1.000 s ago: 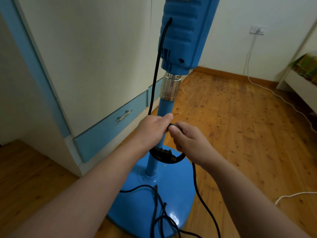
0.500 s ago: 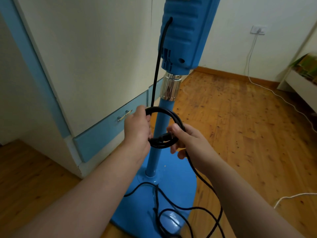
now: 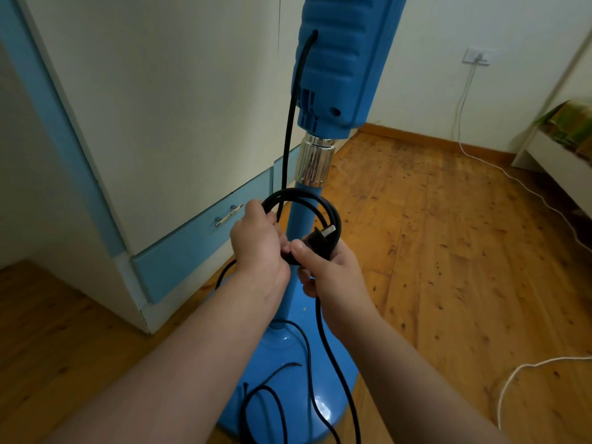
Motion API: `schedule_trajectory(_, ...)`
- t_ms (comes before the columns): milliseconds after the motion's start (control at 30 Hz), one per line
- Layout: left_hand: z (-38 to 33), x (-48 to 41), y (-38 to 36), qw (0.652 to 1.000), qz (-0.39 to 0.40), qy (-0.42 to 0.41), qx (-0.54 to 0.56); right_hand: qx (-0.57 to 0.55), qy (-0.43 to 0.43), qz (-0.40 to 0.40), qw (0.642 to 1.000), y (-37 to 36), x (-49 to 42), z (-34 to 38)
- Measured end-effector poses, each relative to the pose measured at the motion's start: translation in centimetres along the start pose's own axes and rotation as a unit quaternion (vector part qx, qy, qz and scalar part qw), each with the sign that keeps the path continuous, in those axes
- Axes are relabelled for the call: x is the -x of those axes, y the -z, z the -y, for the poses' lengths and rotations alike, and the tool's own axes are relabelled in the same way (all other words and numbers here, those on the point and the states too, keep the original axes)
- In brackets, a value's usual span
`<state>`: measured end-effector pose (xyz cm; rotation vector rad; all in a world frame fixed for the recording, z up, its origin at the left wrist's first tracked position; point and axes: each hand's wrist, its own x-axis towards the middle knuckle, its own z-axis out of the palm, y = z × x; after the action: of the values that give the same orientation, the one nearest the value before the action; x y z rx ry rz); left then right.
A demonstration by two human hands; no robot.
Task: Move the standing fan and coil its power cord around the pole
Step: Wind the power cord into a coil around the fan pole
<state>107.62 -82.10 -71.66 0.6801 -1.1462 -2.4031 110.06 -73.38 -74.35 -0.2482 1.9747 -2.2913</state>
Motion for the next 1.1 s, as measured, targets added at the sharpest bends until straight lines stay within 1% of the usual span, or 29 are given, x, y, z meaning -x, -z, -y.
schedule_trajectory(67,0.2,-0.2,0.2,1.000,-0.003,0.011,0.003,-0.010,0.001,0.006,1.000,0.2,-0.1,0.2)
schedule_trajectory(133,0.4,-0.5,0.5,0.999,-0.009,0.019,-0.031,-0.013,0.003,0.012,1.000,0.4,-0.2,0.4)
schedule_trajectory(200,0.8,-0.7,0.9,0.994,-0.011,0.028,-0.108,0.005,0.007,0.022,1.000,0.6,-0.3,0.6)
schedule_trajectory(333,1.0,-1.1,2.0,0.965,0.001,0.058,-0.257,0.124,-0.003,0.066,0.990,1.8,-1.3,1.3)
schedule_trajectory(367,0.9,-1.3,2.1,0.956,0.016,0.046,-0.291,0.140,-0.016,0.082,0.987,2.3,-1.6,1.6)
schedule_trajectory(400,0.7,-1.6,2.2,0.945,0.039,0.013,-0.326,0.151,-0.029,0.098,0.983,2.8,-1.9,1.9)
schedule_trajectory(433,0.5,-1.9,2.2,0.924,0.064,-0.052,-0.372,0.163,-0.042,0.115,0.979,3.3,-2.2,2.3)
schedule_trajectory(467,0.4,-2.1,2.2,0.889,0.091,-0.146,-0.424,0.184,-0.053,0.135,0.972,3.8,-2.4,2.6)
schedule_trajectory(500,0.2,-2.0,2.1,0.842,0.120,-0.245,-0.465,0.217,-0.061,0.155,0.962,4.1,-2.5,2.9)
schedule_trajectory(533,0.1,-1.9,2.0,0.797,0.150,-0.329,-0.484,0.256,-0.069,0.177,0.948,4.3,-2.5,3.2)
schedule_trajectory(567,-0.1,-1.6,2.0,0.762,0.189,-0.383,-0.486,0.293,-0.075,0.198,0.933,4.3,-2.4,3.3)
schedule_trajectory(600,-0.1,-1.4,1.9,0.734,0.237,-0.407,-0.489,0.321,-0.078,0.215,0.919,4.2,-2.3,3.4)
schedule_trajectory(667,0.0,-1.2,1.8,0.672,0.320,-0.409,-0.529,0.352,-0.069,0.229,0.905,3.7,-2.3,3.4)
schedule_trajectory(700,0.1,-1.1,1.9,0.644,0.342,-0.404,-0.553,0.363,-0.063,0.226,0.902,3.4,-2.3,3.4)
schedule_trajectory(733,0.2,-1.1,2.0,0.632,0.345,-0.403,-0.565,0.372,-0.060,0.221,0.899,3.2,-2.3,3.3)
schedule_trajectory(800,0.1,-1.1,1.9,0.636,0.313,-0.414,-0.571,0.375,-0.061,0.205,0.902,2.9,-2.4,3.2)
schedule_trajectory(867,0.0,-1.0,1.8,0.652,0.272,-0.433,-0.560,0.344,-0.065,0.170,0.921,2.9,-2.5,3.1)
schedule_trajectory(933,-0.1,-1.0,1.6,0.676,0.231,-0.439,-0.545,0.296,-0.072,0.136,0.943,3.1,-2.7,3.0)
schedule_trajectory(1033,-0.1,-1.5,1.7,0.731,0.186,-0.399,-0.521,0.240,-0.083,0.136,0.958,3.1,-2.7,2.5)
schedule_trajectory(1100,-0.3,-1.8,1.8,0.778,0.148,-0.367,-0.488,0.251,-0.077,0.143,0.954,2.9,-2.5,2.0)
